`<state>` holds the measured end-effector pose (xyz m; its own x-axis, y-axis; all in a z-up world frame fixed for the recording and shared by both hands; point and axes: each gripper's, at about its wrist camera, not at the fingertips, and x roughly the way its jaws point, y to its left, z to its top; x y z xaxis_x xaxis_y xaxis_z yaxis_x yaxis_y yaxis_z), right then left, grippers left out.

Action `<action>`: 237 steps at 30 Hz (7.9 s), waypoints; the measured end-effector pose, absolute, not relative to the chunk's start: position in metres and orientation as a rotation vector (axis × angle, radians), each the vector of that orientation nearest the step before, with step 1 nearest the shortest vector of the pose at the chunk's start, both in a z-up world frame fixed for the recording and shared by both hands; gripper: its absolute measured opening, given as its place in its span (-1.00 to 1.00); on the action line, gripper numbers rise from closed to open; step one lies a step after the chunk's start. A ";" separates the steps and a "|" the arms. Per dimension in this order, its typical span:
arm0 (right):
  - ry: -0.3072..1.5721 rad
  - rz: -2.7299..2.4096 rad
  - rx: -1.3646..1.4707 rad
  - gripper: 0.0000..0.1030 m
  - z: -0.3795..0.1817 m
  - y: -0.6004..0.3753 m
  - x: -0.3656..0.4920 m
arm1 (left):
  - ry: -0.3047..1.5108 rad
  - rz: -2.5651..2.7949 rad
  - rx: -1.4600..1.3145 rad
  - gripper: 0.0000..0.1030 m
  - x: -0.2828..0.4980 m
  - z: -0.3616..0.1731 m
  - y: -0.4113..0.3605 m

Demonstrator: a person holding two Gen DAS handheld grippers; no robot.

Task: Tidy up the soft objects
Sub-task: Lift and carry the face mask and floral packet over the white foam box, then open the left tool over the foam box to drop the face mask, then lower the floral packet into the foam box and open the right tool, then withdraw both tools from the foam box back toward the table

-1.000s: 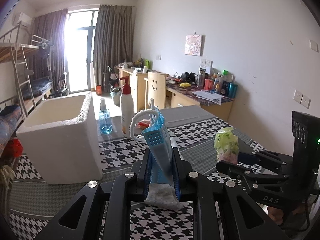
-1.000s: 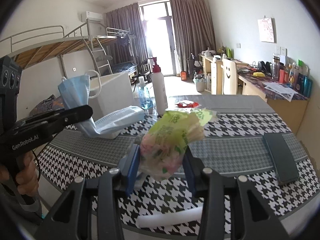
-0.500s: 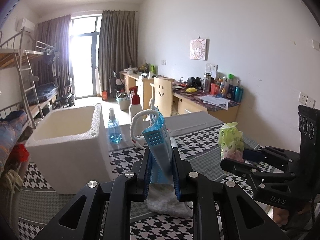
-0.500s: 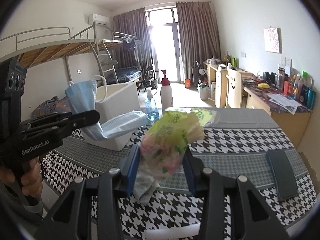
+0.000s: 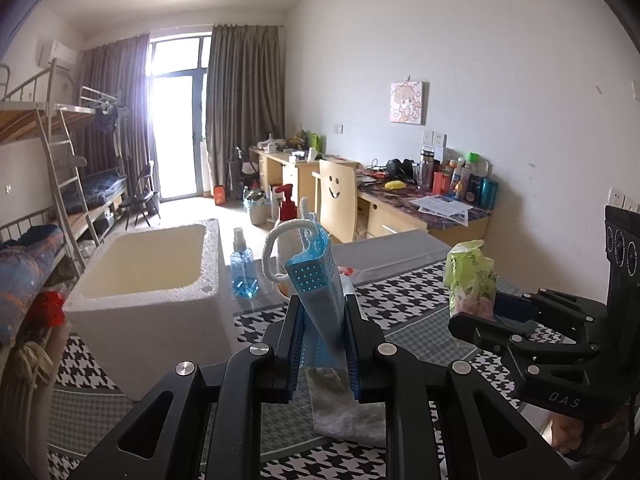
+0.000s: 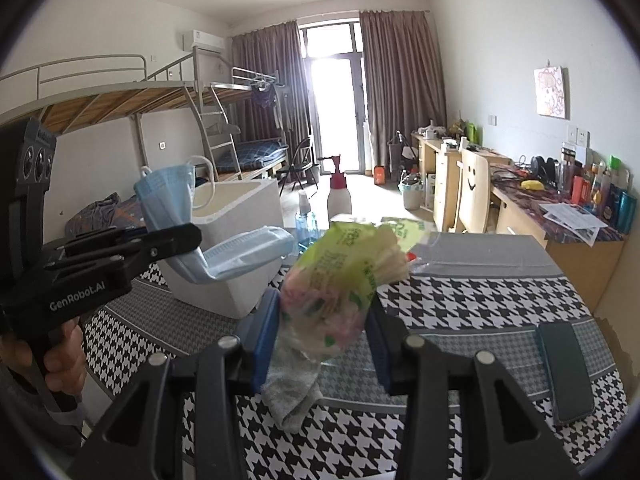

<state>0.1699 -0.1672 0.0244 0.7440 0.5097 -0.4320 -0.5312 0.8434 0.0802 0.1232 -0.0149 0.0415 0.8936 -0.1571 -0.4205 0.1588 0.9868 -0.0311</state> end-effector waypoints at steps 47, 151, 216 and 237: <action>0.396 0.643 -0.115 -0.10 0.079 -0.100 0.220 | 0.363 0.053 -0.008 -0.60 0.171 0.083 0.046; 0.633 0.876 -0.212 0.56 0.056 0.037 0.279 | 0.395 0.418 -0.161 0.98 0.152 0.068 0.177; 0.396 0.712 -0.088 0.87 0.075 -0.101 0.185 | 0.296 0.231 -0.053 0.98 0.076 0.081 0.063; 0.362 0.628 -0.090 0.87 0.065 -0.135 0.157 | 0.333 0.081 -0.052 0.98 0.074 0.057 0.027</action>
<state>0.1571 -0.1354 0.0647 0.7486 0.5582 -0.3576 -0.5893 0.8074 0.0267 0.0738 0.0272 0.0568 0.9418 0.0707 -0.3287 -0.0880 0.9954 -0.0380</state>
